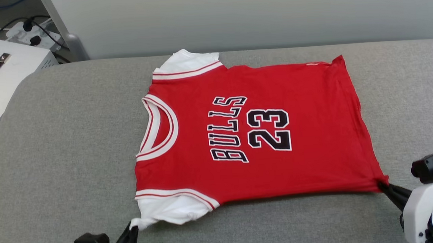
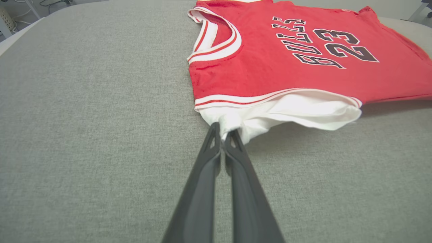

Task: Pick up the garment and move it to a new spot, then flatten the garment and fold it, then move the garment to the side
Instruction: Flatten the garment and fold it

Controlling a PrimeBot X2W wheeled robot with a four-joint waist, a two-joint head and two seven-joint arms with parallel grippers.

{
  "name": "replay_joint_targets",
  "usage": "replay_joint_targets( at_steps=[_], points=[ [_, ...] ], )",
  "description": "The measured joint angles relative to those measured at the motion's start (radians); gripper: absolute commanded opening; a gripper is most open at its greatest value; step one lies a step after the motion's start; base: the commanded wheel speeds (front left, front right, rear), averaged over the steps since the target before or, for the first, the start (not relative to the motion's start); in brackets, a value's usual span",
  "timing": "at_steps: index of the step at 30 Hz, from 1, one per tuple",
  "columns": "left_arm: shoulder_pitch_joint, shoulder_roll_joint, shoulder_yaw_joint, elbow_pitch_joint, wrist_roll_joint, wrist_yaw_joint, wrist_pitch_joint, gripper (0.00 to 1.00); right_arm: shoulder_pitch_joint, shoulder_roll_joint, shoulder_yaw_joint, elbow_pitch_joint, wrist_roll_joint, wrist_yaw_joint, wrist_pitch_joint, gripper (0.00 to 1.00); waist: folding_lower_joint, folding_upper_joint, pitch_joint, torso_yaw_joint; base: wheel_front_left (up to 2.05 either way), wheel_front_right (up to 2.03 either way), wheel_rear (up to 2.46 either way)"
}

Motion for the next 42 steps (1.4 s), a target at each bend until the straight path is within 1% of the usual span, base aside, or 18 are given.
replay_joint_targets(
  at_steps=[6,10,13,18,22,26,32,36,42],
  points=[
    [0.123,0.003,0.002,-0.02,-0.05,0.02,-0.002,0.0,0.165,-0.007,-0.073,-0.079,-0.008,0.0,0.039,0.0,0.0,0.0,-0.054,-0.002,0.0,0.0,0.0],
    [0.18,0.007,-0.015,-0.037,-0.063,0.02,0.003,0.0,0.263,-0.013,-0.134,-0.142,-0.02,0.0,0.077,0.0,0.0,0.0,-0.073,-0.007,0.0,0.0,0.0],
    [0.19,0.006,-0.026,-0.043,-0.063,0.02,0.003,0.0,0.315,-0.005,-0.193,-0.18,-0.024,0.0,0.102,0.0,0.0,0.0,-0.077,-0.01,0.0,0.0,0.0],
    [0.15,0.009,-0.025,-0.043,-0.037,0.02,0.007,0.0,0.347,0.038,-0.272,-0.232,-0.054,0.0,0.149,0.0,0.0,0.0,-0.071,-0.009,0.0,0.0,0.0],
    [0.025,0.014,-0.026,-0.034,-0.006,-0.013,0.034,0.0,0.337,0.068,-0.332,-0.263,-0.078,0.0,0.174,0.0,0.0,0.0,-0.052,-0.007,0.0,0.0,0.0],
    [-0.111,0.015,-0.033,-0.011,0.039,-0.045,0.073,0.0,0.29,0.091,-0.389,-0.292,-0.092,0.0,0.201,0.0,0.0,0.0,-0.023,-0.01,0.0,0.0,0.0],
    [-0.297,0.011,-0.036,0.074,0.083,-0.125,0.106,0.0,0.199,0.108,-0.443,-0.323,-0.114,0.0,0.251,0.0,0.0,0.0,0.039,-0.019,0.0,0.0,0.0],
    [-0.412,-0.01,-0.047,0.163,0.098,-0.172,0.119,0.0,0.131,0.12,-0.454,-0.315,-0.12,0.0,0.274,0.0,0.0001,0.0,0.09,-0.027,0.0,0.0,0.0],
    [-0.528,-0.066,-0.055,0.318,0.117,-0.231,0.105,0.0,0.055,0.134,-0.449,-0.272,-0.131,0.0,0.287,0.0,0.0001,0.0,0.168,-0.036,0.0,0.0,0.0]
  ],
)
